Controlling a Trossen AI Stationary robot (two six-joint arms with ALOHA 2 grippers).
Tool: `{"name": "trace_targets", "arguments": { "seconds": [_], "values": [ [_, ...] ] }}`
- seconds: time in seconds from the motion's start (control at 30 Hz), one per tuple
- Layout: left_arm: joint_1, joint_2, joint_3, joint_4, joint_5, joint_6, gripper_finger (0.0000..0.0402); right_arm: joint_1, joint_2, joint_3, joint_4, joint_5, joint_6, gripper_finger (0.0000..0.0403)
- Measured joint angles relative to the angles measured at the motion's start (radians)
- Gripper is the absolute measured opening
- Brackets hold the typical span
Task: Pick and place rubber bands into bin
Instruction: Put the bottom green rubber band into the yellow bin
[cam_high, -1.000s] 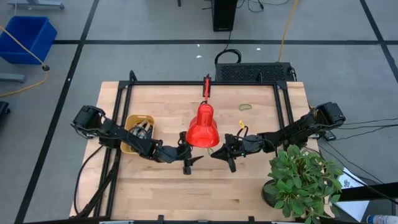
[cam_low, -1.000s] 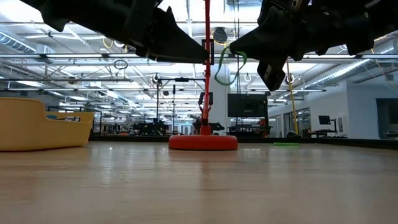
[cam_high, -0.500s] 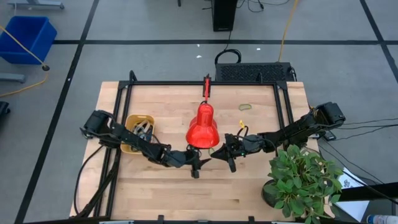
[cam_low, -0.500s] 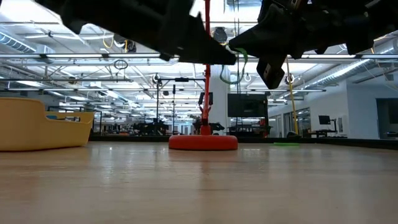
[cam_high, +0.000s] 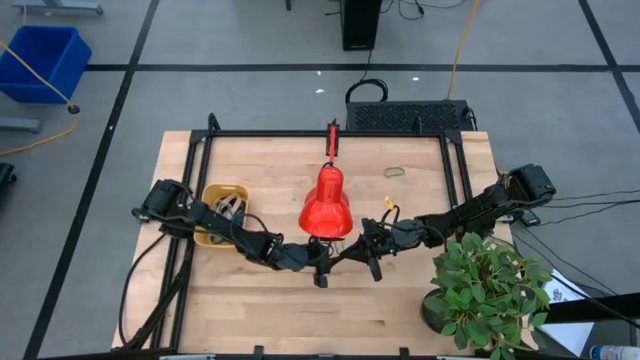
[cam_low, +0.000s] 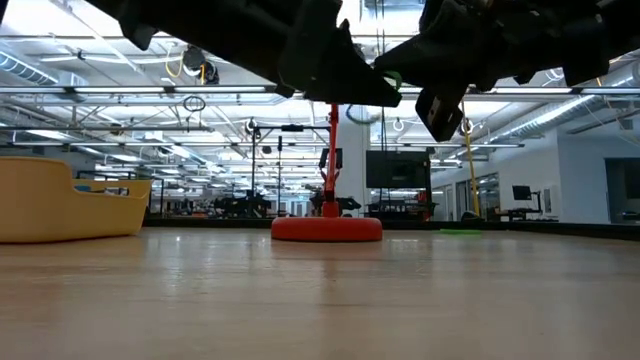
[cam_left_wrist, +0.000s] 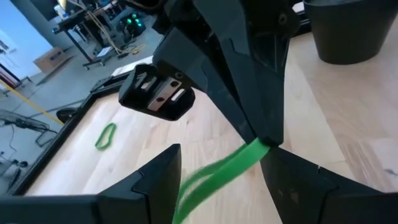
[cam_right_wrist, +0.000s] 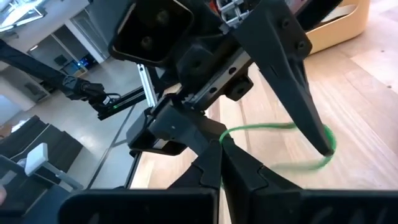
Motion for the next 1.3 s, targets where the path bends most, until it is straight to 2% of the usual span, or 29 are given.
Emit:
{"name": "trace_targets", "arguments": {
  "seconds": [0.1,0.2,0.6,0.8,0.97,1.1,1.3],
  "values": [
    [0.001,0.000,0.000,-0.017,0.001,-0.031,0.0223,0.000,0.000,0.000,0.000,0.000,-0.001,0.0000],
    [0.000,0.000,0.000,-0.024,0.001,-0.048,0.0202,0.000,0.000,0.000,0.001,0.000,-0.001,0.0000],
    [0.000,0.000,0.000,-0.022,0.013,-0.104,0.0010,0.000,0.000,0.000,0.001,0.000,0.002,0.0000],
    [0.000,0.000,0.000,-0.022,0.028,-0.110,0.0004,0.000,0.000,0.000,0.020,0.000,-0.004,0.0001],
    [0.000,0.000,0.000,-0.024,0.028,-0.127,0.0004,0.000,0.000,0.000,0.033,0.000,-0.009,0.0022],
    [0.000,0.000,0.000,-0.044,0.028,-0.129,0.0004,0.001,-0.006,0.000,0.030,-0.002,-0.028,0.0062],
    [-0.002,0.000,0.000,-0.059,0.029,-0.157,0.0003,-0.002,-0.027,0.000,0.017,0.001,-0.046,0.0149]
  ]
}}
